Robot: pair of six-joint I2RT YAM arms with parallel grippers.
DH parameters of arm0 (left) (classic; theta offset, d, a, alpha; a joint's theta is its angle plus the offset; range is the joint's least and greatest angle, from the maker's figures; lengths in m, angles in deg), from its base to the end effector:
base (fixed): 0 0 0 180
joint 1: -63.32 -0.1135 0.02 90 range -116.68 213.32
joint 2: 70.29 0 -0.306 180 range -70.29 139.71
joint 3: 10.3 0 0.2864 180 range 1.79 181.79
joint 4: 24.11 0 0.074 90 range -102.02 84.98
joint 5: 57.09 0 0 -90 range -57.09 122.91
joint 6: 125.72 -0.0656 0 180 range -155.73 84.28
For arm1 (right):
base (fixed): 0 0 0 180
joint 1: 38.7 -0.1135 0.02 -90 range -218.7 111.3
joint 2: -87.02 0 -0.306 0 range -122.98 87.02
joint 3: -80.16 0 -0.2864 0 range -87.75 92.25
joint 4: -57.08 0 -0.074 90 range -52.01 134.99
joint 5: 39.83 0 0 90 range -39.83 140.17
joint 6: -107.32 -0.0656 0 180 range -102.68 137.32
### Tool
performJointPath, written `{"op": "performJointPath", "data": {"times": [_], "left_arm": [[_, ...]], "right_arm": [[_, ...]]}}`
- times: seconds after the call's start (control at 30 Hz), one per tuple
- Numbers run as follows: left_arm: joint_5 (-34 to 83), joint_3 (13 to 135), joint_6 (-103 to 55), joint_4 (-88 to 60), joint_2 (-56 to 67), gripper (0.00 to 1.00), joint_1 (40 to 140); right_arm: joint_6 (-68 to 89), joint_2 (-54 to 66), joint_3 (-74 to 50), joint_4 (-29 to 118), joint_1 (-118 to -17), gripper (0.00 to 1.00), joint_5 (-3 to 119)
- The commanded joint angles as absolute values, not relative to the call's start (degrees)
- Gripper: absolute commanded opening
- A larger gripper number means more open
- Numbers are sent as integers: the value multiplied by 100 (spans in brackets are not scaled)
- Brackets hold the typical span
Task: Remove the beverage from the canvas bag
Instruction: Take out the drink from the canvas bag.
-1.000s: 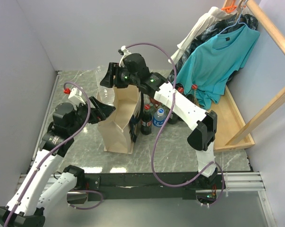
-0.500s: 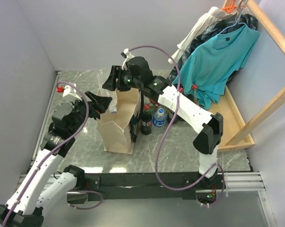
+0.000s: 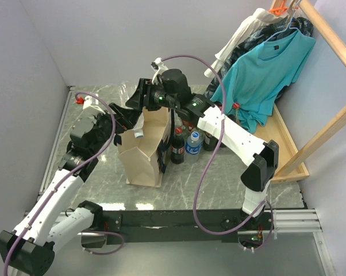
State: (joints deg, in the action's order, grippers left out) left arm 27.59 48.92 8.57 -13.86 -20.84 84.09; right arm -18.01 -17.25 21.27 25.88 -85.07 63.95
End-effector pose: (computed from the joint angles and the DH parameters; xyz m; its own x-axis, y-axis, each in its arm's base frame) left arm 0.2247 -0.0917 0.3934 -0.3127 -0.6250 -0.7152 0.3093 0.6450 -0.6988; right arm 0.3357 0.3748 0.4589 -0.6382 0.1445 -0.7562 -0.6044 0.5143 0.6084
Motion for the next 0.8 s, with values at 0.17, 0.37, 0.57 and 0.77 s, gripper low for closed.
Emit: {"op": "performJointPath", "data": {"times": [0.17, 0.37, 0.57, 0.77], "left_arm": [[1982, 5065, 1095, -2230, -1624, 88, 8424], [1946, 5136, 1095, -1931, -1623, 61, 8424], [2104, 5268, 954, -1580, -1764, 47, 8424], [2140, 5400, 840, -1360, -1799, 22, 8424]], "right_arm": [[-2039, -931, 2124, 3866, -8564, 0, 6792], [-1933, -922, 2194, 3752, -8564, 0, 6810], [-1863, -922, 2185, 3673, -8555, 0, 6731], [-1775, -861, 2089, 3673, -8555, 8, 6503]]}}
